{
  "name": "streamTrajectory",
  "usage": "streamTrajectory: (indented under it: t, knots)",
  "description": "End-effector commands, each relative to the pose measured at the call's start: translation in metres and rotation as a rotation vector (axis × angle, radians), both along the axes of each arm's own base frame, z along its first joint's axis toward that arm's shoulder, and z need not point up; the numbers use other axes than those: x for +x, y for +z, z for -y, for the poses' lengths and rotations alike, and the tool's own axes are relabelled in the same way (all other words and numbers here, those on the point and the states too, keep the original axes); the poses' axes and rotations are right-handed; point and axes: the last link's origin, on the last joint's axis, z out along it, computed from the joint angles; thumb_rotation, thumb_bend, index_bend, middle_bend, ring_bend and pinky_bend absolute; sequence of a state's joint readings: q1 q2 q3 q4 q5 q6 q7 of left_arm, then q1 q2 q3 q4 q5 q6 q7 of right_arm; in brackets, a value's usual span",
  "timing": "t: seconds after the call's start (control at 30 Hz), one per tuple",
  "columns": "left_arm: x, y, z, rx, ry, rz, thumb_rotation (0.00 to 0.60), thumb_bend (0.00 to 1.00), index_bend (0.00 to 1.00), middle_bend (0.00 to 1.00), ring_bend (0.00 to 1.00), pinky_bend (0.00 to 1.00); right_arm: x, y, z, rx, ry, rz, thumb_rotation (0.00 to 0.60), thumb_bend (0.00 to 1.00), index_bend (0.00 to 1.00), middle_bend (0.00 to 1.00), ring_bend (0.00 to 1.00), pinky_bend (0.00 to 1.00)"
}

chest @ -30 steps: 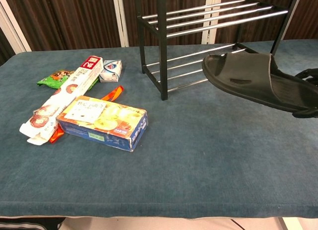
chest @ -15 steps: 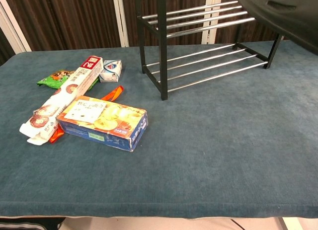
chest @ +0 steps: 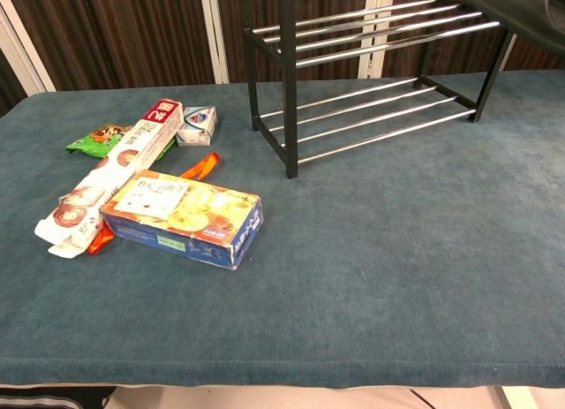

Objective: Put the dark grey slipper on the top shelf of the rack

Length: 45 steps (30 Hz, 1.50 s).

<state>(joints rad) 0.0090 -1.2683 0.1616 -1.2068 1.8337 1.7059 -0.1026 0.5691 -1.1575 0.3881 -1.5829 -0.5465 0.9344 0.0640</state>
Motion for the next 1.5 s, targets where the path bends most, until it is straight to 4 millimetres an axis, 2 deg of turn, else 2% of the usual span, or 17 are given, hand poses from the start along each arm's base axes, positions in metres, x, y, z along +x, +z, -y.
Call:
streamTrajectory:
  t: [0.03, 0.3, 0.5, 0.67, 0.97, 1.13, 1.3, 1.5]
  knots:
    - [0.001, -0.002, -0.001, -0.01, 0.002, -0.004, 0.6, 0.34, 0.0, 0.0, 0.0, 0.02, 0.034, -0.002, 0.036, 0.061, -0.014, -0.026, 0.6, 0.07, 0.89, 0.67, 0.61, 0.7]
    - [-0.001, -0.004, -0.002, -0.018, 0.026, -0.001, 0.6, 0.34, 0.0, 0.0, 0.0, 0.02, 0.083, -0.006, 0.06, 0.071, -0.034, 0.02, 0.6, 0.07, 0.87, 0.67, 0.61, 0.69]
    - [-0.008, -0.005, -0.002, -0.031, 0.063, -0.002, 0.6, 0.34, 0.0, 0.0, 0.0, 0.02, 0.105, -0.003, 0.068, 0.039, -0.063, 0.068, 0.6, 0.07, 0.83, 0.67, 0.6, 0.68]
    - [-0.012, -0.006, -0.001, -0.047, 0.092, 0.004, 0.6, 0.34, 0.0, 0.0, 0.0, 0.02, 0.113, -0.013, 0.079, 0.009, -0.097, 0.118, 0.6, 0.07, 0.76, 0.65, 0.57, 0.66]
    - [-0.017, -0.002, 0.0, -0.032, 0.123, 0.007, 0.6, 0.33, 0.0, 0.0, 0.0, 0.02, 0.132, -0.036, 0.097, 0.029, -0.096, 0.161, 0.6, 0.07, 0.56, 0.51, 0.49, 0.6]
    - [-0.018, -0.002, -0.002, -0.035, 0.135, 0.012, 0.6, 0.34, 0.0, 0.0, 0.0, 0.02, 0.143, -0.037, 0.099, 0.027, -0.067, 0.164, 0.6, 0.07, 0.46, 0.45, 0.43, 0.56]
    - [-0.02, -0.002, -0.001, -0.041, 0.141, 0.016, 0.6, 0.33, 0.0, 0.0, 0.0, 0.02, 0.146, -0.038, 0.097, 0.025, -0.057, 0.192, 0.6, 0.07, 0.27, 0.34, 0.33, 0.46]
    - [-0.023, 0.0, 0.001, -0.037, 0.154, 0.022, 0.6, 0.34, 0.0, 0.0, 0.0, 0.02, 0.148, -0.039, 0.096, 0.031, -0.05, 0.22, 0.6, 0.07, 0.12, 0.27, 0.26, 0.43]
